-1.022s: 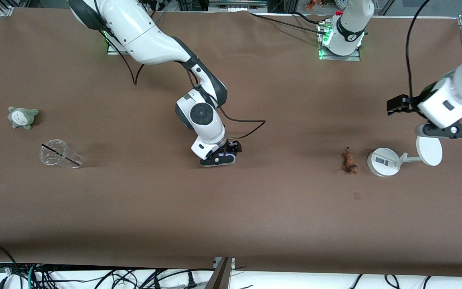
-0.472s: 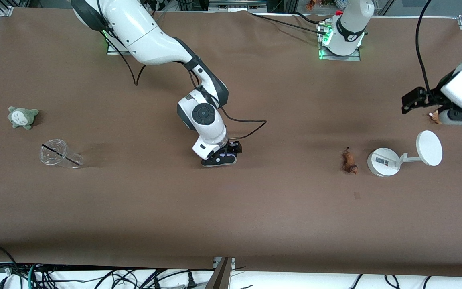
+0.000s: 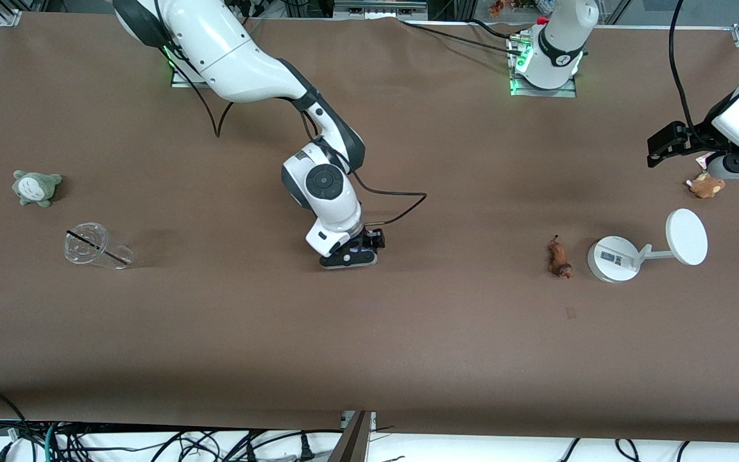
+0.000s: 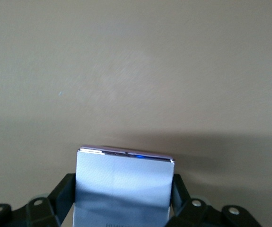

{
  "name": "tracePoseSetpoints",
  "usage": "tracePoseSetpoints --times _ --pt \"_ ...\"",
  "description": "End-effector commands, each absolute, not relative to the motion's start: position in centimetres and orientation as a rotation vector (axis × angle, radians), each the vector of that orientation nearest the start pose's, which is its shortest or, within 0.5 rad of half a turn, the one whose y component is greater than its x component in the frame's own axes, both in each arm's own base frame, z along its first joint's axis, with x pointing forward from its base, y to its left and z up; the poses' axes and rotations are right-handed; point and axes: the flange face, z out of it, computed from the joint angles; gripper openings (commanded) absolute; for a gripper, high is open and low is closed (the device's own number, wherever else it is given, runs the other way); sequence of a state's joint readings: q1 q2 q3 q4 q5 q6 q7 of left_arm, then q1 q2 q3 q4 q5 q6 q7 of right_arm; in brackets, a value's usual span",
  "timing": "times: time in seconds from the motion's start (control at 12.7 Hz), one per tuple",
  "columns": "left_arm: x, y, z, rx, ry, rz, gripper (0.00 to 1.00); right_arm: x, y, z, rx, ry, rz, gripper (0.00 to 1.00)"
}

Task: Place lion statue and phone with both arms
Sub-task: 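Lift the silver phone with the right gripper while the left gripper withdraws, then carry the phone with the right gripper toward the clear cup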

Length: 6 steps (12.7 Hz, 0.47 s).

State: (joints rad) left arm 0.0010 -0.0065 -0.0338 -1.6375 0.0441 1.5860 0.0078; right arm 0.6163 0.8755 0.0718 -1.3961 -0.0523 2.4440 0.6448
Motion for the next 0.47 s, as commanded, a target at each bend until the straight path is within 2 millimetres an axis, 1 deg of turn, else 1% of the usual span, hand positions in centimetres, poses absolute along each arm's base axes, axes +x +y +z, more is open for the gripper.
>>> tracePoseSetpoints --times 0.0,0.08,0.16,0.24,0.31,0.39 --pt "54.7 -1.3 60.5 -3.125 0.089 0.098 1.0 59.3 41.3 27.5 -3.075 -0.106 -0.129 0.21" --pt "54.7 -1.7 60.4 -3.129 0.082 0.108 1.0 59.5 38.5 29.9 -3.096 -0.134 -0.097 0.19" --pt "55.0 -1.8 59.9 -3.125 0.084 0.117 1.0 59.5 35.6 32.3 -3.106 -0.152 -0.084 0.17" --pt "55.2 -1.7 59.7 -3.132 0.087 0.123 1.0 59.4 31.1 35.3 -3.114 -0.183 -0.084 0.14" --pt "55.2 -1.6 59.9 -3.131 0.094 0.115 1.0 59.4 27.8 37.1 -3.121 -0.225 -0.079 0.12" --pt "55.3 -1.6 60.1 -3.131 0.091 0.111 1.0 59.5 25.0 38.5 -3.122 -0.272 -0.068 0.09"
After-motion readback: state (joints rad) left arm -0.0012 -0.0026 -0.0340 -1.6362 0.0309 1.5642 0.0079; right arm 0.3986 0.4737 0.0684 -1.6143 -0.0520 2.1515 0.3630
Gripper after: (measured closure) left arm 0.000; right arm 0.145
